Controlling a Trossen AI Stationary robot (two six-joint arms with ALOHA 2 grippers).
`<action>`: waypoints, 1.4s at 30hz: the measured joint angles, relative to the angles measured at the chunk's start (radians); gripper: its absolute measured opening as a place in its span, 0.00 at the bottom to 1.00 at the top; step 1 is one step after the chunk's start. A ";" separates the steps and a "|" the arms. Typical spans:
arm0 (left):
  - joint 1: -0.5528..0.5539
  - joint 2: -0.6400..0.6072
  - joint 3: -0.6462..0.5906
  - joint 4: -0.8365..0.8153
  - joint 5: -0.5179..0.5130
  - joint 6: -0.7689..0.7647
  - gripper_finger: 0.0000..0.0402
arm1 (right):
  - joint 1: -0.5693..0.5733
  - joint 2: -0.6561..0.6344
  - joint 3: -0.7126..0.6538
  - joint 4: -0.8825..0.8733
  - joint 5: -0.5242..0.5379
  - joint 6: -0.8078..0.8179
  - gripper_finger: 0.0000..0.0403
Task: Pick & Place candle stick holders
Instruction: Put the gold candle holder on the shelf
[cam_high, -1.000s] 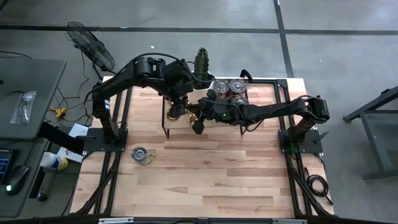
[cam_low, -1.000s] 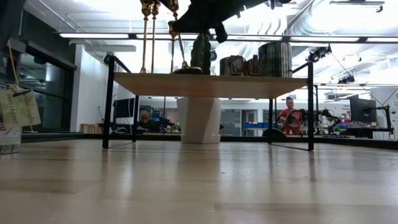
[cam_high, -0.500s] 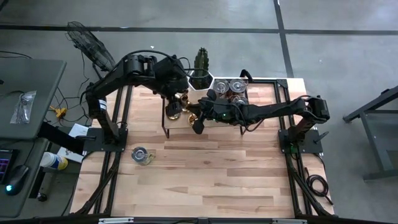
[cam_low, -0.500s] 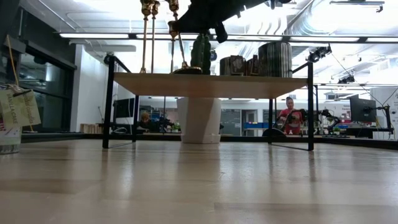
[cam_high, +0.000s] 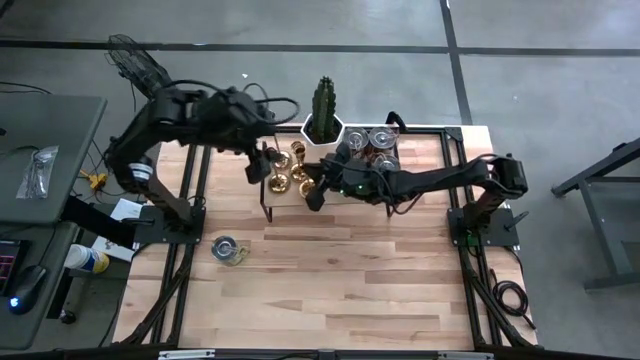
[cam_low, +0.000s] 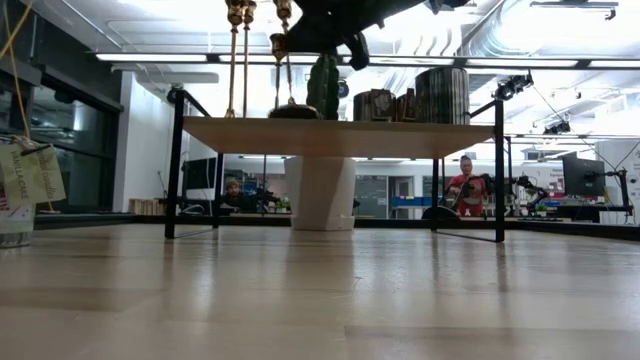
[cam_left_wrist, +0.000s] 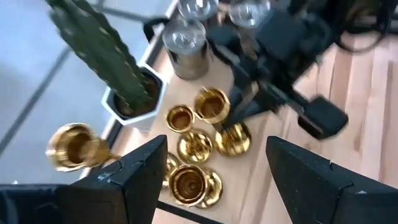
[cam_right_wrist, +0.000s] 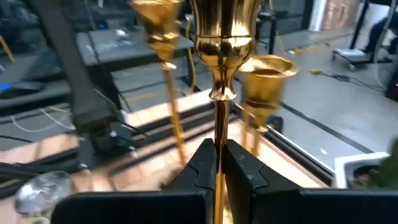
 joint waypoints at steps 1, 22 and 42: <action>-0.010 -0.011 0.000 0.010 -0.018 -0.007 0.67 | 0.005 0.006 0.000 0.019 -0.002 -0.002 0.01; -0.056 -0.060 0.000 0.042 -0.077 -0.059 0.67 | 0.066 0.040 0.000 0.069 0.176 0.002 0.01; -0.056 -0.059 0.000 0.042 -0.076 -0.059 0.67 | -0.021 0.041 0.000 0.075 0.106 0.007 0.01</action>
